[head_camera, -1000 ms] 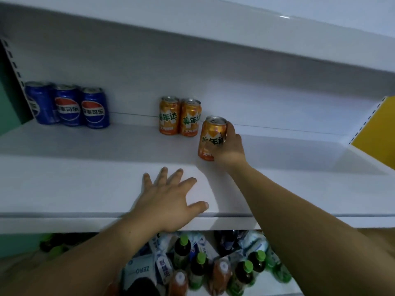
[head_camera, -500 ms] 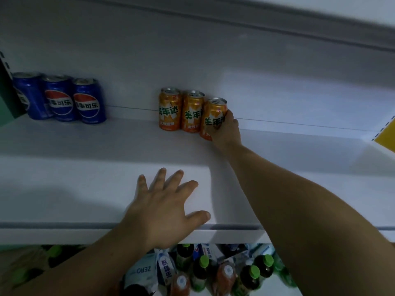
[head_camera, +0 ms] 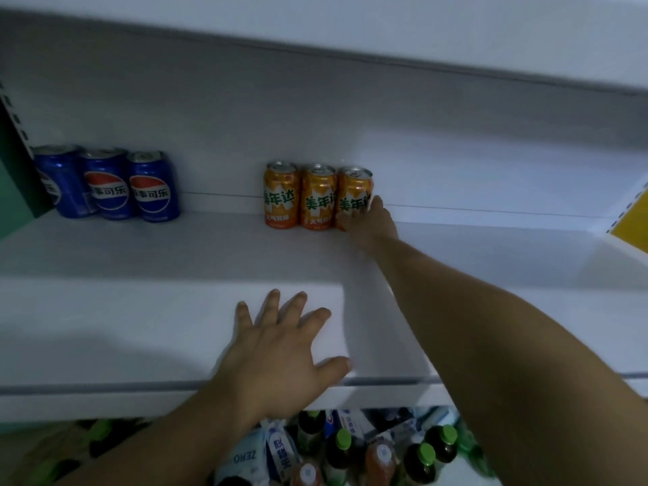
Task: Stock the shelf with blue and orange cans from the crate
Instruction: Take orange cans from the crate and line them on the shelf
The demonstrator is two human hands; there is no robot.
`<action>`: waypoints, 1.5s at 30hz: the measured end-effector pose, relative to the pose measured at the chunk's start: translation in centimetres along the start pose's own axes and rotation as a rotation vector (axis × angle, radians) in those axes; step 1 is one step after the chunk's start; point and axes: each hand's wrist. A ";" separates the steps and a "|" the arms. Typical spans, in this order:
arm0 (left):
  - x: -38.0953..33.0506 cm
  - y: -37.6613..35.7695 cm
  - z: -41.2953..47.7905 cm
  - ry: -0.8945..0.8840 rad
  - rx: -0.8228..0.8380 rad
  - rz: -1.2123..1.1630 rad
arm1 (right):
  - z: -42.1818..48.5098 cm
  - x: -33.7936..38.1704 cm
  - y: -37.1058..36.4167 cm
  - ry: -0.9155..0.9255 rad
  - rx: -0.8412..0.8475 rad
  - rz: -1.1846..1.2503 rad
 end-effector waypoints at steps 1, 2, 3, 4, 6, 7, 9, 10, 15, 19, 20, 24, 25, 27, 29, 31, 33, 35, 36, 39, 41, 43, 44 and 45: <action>0.1 0.0 0.0 -0.007 0.004 -0.015 | -1.0 -0.2 0.6 0.005 0.029 -0.076; 0.1 0.1 0.0 -0.010 0.013 -0.028 | -2.3 -0.5 1.4 0.015 0.059 -0.169; 0.2 0.1 0.0 -0.010 0.024 -0.041 | -3.7 -0.9 2.3 0.019 0.087 -0.266; 0.2 0.3 0.0 -0.008 0.033 -0.051 | -5.1 -1.6 3.4 0.010 0.110 -0.360; -0.2 1.1 0.3 -0.020 0.039 -0.060 | -8.0 -3.3 6.1 -0.050 0.138 -0.476; -0.8 1.5 0.5 -0.049 0.032 -0.067 | -9.4 -4.5 7.5 -0.083 0.130 -0.494; -3.3 2.2 1.0 -0.153 -0.003 -0.093 | -12.5 -7.1 10.8 -0.142 0.072 -0.501; -5.2 2.4 1.1 -0.224 -0.021 -0.098 | -14.2 -8.6 12.4 -0.169 0.032 -0.505; -18.7 0.5 0.0 -0.642 -0.019 -0.052 | -24.2 -16.6 19.7 -0.371 -0.180 -0.494; -28.8 -4.2 -2.2 -0.878 0.125 -0.031 | -34.2 -23.7 23.3 -0.625 -0.270 -0.447; -30.9 -5.9 -2.6 -0.912 0.188 -0.013 | -36.9 -25.3 23.8 -0.694 -0.281 -0.432; -37.5 -13.3 -3.6 -0.996 0.426 0.100 | -46.4 -31.9 24.3 -0.920 -0.268 -0.342; -38.8 -15.3 -3.6 -1.005 0.464 0.135 | -48.3 -33.6 24.1 -0.970 -0.264 -0.292; -40.9 -19.1 -3.4 -1.010 0.546 0.214 | -51.5 -37.1 23.3 -1.067 -0.248 -0.206; -42.7 -22.7 -2.8 -1.009 0.607 0.273 | -53.7 -40.4 22.3 -1.142 -0.216 -0.141; -44.5 -25.9 -1.7 -1.007 0.649 0.315 | -55.2 -43.7 21.1 -1.197 -0.165 -0.085; -46.1 -29.0 -0.5 -0.989 0.686 0.351 | -56.1 -47.2 19.6 -1.237 -0.117 -0.022; -47.7 -32.1 0.9 -0.971 0.714 0.368 | -56.6 -50.4 18.2 -1.262 -0.090 0.020; -48.4 -33.7 1.7 -0.957 0.729 0.373 | -56.6 -52.0 17.5 -1.271 -0.074 0.037; -50.5 -38.1 4.1 -0.897 0.788 0.367 | -56.4 -56.6 15.4 -1.282 -0.039 0.123; -51.9 -40.7 5.8 -0.850 0.840 0.330 | -55.8 -60.0 14.2 -1.285 -0.023 0.175; -53.1 -43.1 7.5 -0.815 0.882 0.321 | -54.8 -63.4 13.4 -1.289 0.010 0.220; -53.6 -44.4 8.5 -0.807 0.900 0.317 | -54.1 -65.0 13.0 -1.290 0.029 0.249; -54.0 -45.7 9.5 -0.797 0.919 0.313 | -53.3 -66.6 12.6 -1.283 0.051 0.277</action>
Point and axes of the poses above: each hand's wrist, its own z-axis towards the middle knuckle, its own y-axis out of the back of the hand, x = y × z, and after that the axes turned 7 degrees about x, right-handed
